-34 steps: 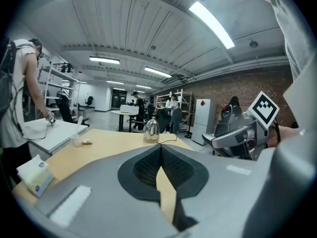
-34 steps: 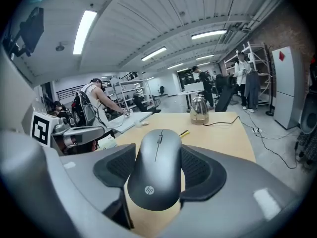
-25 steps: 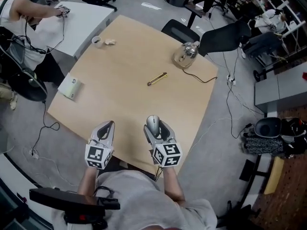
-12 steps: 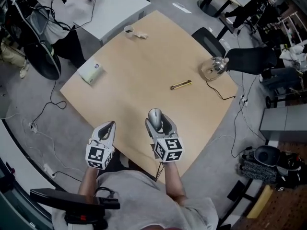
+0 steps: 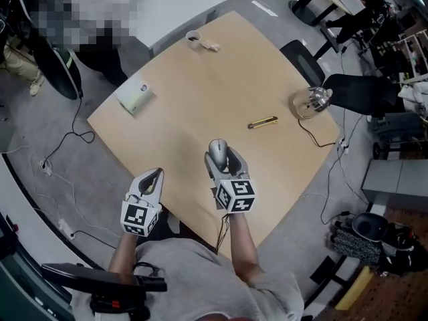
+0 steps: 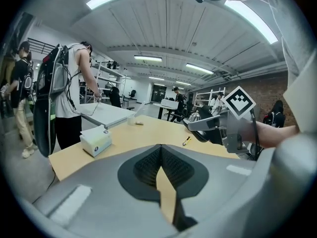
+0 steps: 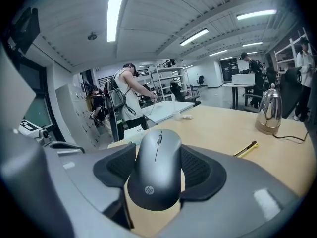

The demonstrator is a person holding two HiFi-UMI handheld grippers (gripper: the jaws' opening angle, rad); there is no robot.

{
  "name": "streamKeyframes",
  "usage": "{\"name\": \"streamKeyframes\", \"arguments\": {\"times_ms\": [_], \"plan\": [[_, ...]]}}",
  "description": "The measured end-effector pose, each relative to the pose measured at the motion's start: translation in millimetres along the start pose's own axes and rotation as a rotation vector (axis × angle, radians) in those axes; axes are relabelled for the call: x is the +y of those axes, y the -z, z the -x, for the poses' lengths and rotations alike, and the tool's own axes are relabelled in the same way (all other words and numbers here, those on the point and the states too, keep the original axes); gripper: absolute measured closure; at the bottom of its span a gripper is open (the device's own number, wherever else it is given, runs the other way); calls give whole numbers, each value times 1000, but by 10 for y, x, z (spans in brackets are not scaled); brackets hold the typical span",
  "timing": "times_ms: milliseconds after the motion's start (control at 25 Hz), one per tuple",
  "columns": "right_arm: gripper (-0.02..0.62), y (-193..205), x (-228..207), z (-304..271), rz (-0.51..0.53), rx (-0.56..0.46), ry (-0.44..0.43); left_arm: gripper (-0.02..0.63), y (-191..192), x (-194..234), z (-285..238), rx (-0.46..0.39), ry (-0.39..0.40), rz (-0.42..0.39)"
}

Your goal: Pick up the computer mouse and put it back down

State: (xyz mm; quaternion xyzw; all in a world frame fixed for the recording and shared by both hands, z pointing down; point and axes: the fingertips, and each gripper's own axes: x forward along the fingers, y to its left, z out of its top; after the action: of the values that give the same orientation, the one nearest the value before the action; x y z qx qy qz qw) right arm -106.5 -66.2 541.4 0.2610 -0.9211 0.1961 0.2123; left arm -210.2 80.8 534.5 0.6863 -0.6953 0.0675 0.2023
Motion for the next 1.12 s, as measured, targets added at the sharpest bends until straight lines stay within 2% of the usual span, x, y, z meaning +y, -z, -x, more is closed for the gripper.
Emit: {"name": "streamKeyframes", "arguments": {"times_ms": [360,1120], "plan": [[304,42,-203,-537,-24,46,10,586,134,248,-119,53,-22,38],[304,364,-575,-1551,-69,165,50,586,411,549,-555,148,11,106]]}}
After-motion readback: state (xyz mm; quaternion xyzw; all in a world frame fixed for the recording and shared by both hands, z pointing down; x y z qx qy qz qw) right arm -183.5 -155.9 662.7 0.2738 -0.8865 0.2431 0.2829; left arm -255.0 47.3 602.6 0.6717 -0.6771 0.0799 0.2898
